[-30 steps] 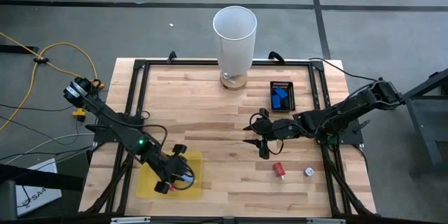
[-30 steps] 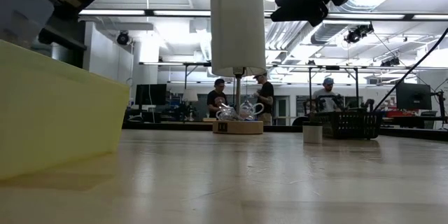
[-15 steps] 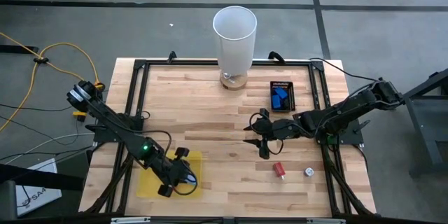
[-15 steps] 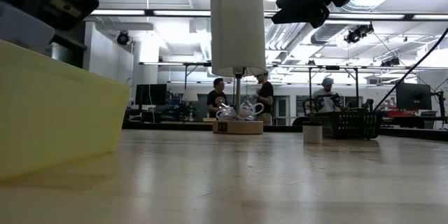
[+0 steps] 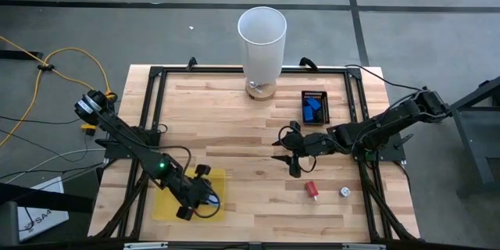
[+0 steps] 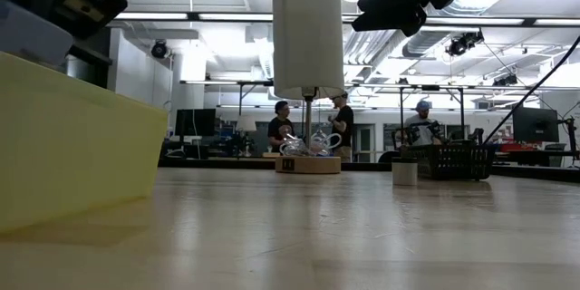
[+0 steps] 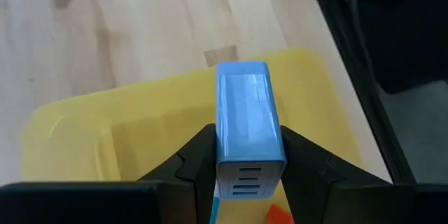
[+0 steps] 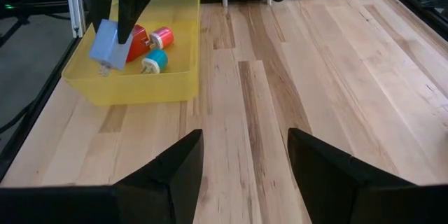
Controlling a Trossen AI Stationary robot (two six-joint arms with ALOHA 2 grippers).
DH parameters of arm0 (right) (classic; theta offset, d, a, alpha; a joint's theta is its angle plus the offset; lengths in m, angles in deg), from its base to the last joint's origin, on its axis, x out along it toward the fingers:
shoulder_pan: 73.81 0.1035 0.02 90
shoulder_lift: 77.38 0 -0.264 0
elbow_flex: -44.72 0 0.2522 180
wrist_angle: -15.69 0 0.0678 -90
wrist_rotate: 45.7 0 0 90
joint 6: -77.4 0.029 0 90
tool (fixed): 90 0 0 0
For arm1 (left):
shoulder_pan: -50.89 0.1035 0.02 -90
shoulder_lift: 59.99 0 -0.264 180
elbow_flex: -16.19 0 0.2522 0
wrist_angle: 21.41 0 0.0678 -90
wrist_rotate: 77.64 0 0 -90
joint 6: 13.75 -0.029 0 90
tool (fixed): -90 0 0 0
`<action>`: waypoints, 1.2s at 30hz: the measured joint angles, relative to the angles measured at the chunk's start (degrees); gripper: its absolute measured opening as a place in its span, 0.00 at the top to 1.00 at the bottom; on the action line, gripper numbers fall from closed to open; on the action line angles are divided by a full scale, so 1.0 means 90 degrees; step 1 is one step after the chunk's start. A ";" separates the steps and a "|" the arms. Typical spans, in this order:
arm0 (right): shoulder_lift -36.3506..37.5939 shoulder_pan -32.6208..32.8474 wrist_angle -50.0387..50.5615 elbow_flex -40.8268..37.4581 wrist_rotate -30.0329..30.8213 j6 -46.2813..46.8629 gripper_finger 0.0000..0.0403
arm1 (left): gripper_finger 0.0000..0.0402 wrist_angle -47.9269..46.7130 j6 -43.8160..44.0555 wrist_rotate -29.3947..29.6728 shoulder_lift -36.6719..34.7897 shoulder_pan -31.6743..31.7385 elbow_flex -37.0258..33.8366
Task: Pick & Place Office items
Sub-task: Put the light blue charger adapter into the yellow bin
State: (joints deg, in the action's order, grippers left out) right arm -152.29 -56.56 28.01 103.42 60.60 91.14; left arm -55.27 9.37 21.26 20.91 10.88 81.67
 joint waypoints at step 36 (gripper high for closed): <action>0.0000 0.0000 0.0000 0.0000 0.0000 0.0002 0.52 | 0.70 0.1938 0.1818 0.2102 0.0025 -0.1338 -0.1394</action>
State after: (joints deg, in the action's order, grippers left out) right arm -152.29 -56.56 28.01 103.42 60.60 91.16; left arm -37.83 25.74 40.18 21.14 -1.16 69.13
